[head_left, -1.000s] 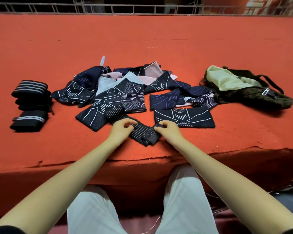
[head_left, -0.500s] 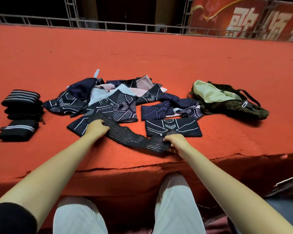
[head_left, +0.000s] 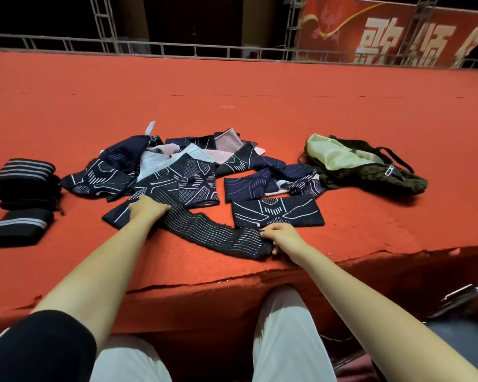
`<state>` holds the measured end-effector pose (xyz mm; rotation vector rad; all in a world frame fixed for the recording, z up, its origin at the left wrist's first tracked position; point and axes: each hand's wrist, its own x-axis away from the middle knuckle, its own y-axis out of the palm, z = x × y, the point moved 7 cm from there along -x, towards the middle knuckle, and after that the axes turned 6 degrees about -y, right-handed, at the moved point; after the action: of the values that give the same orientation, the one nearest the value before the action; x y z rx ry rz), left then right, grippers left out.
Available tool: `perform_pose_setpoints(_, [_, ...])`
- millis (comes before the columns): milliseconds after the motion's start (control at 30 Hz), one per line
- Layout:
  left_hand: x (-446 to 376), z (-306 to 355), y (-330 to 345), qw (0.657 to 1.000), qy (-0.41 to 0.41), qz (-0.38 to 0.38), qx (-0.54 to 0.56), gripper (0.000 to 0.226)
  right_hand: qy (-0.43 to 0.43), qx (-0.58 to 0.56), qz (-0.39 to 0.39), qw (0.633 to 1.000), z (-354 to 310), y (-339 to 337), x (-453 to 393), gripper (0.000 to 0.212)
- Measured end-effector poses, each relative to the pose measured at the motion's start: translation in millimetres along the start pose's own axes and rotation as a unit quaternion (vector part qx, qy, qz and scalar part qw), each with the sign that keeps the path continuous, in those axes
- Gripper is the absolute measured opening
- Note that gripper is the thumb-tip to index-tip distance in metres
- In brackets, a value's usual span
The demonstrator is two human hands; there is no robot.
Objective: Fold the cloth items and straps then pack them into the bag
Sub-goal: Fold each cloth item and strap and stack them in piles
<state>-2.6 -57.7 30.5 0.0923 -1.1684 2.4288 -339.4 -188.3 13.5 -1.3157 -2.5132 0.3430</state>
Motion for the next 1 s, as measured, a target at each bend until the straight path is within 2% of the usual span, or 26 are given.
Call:
perform_pose_setpoints(100, [-2, 1, -1, 0.997, 0.044, -0.02, -0.059, 0.055, -0.013, -0.011, -0.014, 1.0, 0, -2, -4, 0.005])
perform_pose_setpoints(200, [-1, 6, -1, 0.994, 0.081, -0.048, -0.061, 0.021, 0.01, -0.043, -0.033, 0.999, 6, -3, -8, 0.004])
perform_pose_setpoints(300, [5, 2, -4, 0.991, 0.09, -0.061, 0.081, 0.027, 0.014, -0.074, -0.034, 0.997, 13, -4, -10, 0.008])
perform_pose_setpoints(400, [16, -12, -18, 0.955, 0.045, -0.065, 0.287, 0.022, 0.024, -0.093, -0.01, 0.995, 17, -6, -9, 0.01])
perform_pose_setpoints(467, [26, -19, -32, 0.938, 0.042, -0.058, 0.339, 0.023, 0.019, -0.081, 0.006, 0.996, 14, -6, -10, 0.012])
perform_pose_setpoints(600, [49, -40, -56, 0.934, 0.048, -0.013, 0.353, 0.028, -0.009, -0.038, 0.055, 0.998, 8, -3, -10, 0.007])
perform_pose_setpoints(700, [59, -67, -67, 0.959, 0.031, 0.048, 0.277, 0.032, 0.002, -0.038, 0.099, 0.994, 9, -3, -8, 0.006])
perform_pose_setpoints(767, [60, -86, -73, 0.98, 0.022, 0.072, 0.183, 0.057, -0.006, -0.001, 0.111, 0.994, 5, -1, -7, 0.006])
perform_pose_setpoints(833, [66, -97, -75, 0.994, 0.033, 0.075, 0.077, 0.069, -0.03, 0.057, 0.107, 0.992, -8, 4, -5, 0.004])
perform_pose_setpoints(933, [79, -107, -74, 0.99, 0.041, 0.107, -0.088, 0.073, -0.044, 0.085, 0.084, 0.992, -31, 16, -1, 0.004])
perform_pose_setpoints(1000, [88, -102, -73, 0.98, 0.088, 0.138, -0.111, 0.072, -0.047, 0.061, 0.052, 0.996, -46, 31, 1, 0.006])
